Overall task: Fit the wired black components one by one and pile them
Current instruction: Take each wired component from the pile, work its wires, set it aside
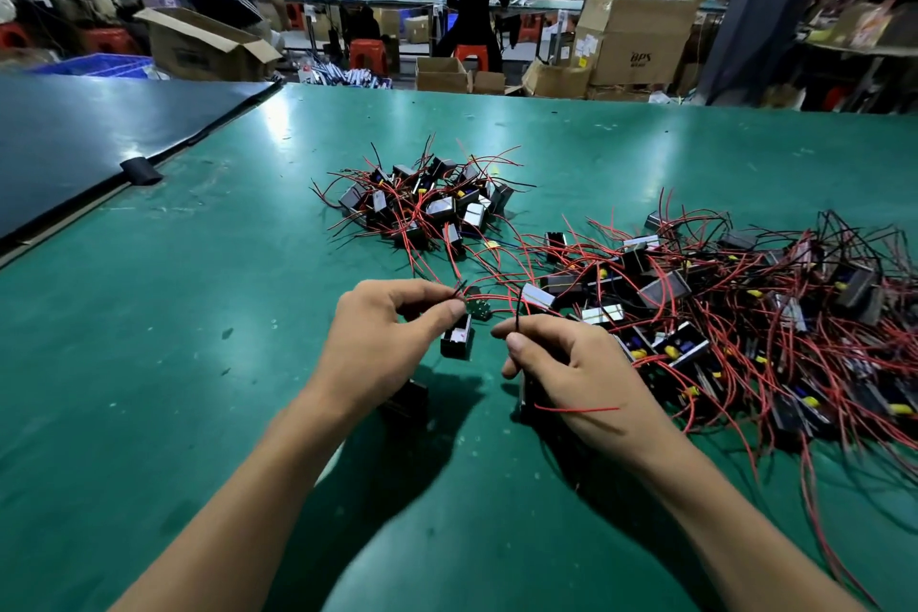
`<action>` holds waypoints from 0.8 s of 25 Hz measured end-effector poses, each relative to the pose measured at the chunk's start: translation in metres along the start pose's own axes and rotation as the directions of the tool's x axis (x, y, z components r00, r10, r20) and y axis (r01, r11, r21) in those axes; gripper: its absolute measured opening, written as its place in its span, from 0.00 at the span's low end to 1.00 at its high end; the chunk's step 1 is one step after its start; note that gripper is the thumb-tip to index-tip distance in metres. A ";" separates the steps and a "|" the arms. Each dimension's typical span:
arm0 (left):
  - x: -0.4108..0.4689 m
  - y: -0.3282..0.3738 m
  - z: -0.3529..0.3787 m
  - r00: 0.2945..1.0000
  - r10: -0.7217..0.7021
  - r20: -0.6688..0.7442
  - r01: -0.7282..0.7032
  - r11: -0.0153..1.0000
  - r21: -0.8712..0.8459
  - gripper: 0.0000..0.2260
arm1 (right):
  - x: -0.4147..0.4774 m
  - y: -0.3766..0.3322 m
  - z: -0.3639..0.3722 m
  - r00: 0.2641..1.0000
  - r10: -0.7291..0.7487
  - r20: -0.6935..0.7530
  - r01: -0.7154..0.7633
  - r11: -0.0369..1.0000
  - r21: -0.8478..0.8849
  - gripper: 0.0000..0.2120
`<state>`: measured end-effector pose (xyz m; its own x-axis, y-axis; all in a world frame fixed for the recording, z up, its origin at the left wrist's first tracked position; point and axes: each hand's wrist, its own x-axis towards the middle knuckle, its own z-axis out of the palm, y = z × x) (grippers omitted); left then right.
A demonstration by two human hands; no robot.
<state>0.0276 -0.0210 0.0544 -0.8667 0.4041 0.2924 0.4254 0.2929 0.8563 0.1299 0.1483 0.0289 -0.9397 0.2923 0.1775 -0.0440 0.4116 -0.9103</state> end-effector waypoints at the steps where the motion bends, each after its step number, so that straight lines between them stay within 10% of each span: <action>1: -0.003 0.003 0.000 0.999 0.018 0.030 -0.017 1.000 -0.024 0.03 | -0.001 0.000 0.000 1.000 -0.010 -0.019 0.011 1.000 0.024 0.08; 12: -0.024 0.006 0.018 0.938 0.340 0.068 -0.341 0.940 -0.008 0.03 | -0.008 -0.004 0.009 0.996 -0.044 -0.075 0.068 0.928 0.366 0.09; 20: -0.023 0.004 0.018 0.929 0.370 0.017 -0.370 0.925 0.082 0.01 | -0.009 -0.002 0.011 0.977 -0.098 -0.191 0.144 0.959 0.245 0.03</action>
<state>0.0539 -0.0138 0.0431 -0.6432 0.4988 0.5809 0.7358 0.1929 0.6491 0.1343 0.1355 0.0253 -0.8486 0.4102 0.3340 -0.2608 0.2249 -0.9388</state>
